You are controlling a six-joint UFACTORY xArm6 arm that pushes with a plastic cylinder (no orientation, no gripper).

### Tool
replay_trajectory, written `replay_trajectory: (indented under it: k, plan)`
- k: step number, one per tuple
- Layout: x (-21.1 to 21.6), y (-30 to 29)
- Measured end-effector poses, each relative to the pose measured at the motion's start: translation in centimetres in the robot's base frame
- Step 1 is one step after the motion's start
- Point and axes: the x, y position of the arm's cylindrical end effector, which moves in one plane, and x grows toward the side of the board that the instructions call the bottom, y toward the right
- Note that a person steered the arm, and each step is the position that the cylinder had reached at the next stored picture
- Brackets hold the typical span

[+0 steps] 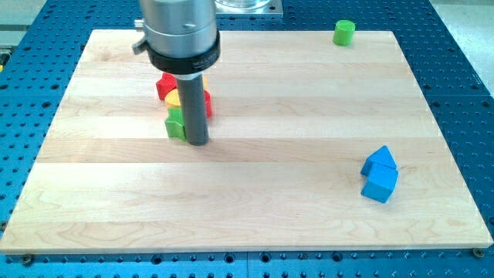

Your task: Push the green star into the heart

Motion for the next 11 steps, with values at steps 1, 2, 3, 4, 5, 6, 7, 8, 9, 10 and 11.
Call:
replay_trajectory:
  k: [1,2,3,4,5,6,7,8,9,10,11]
  plan:
    - [0.8,0.9]
    - [-1.4,9.2]
    - [-8.7,20.1]
    - [-16.5,27.3]
    - [-18.9,29.4]
    - [-22.5,29.2]
    - [-26.5,29.8]
    - [-26.6,30.0]
    - [-26.6,30.0]
    - [-26.6,29.8]
    - [-26.2,29.7]
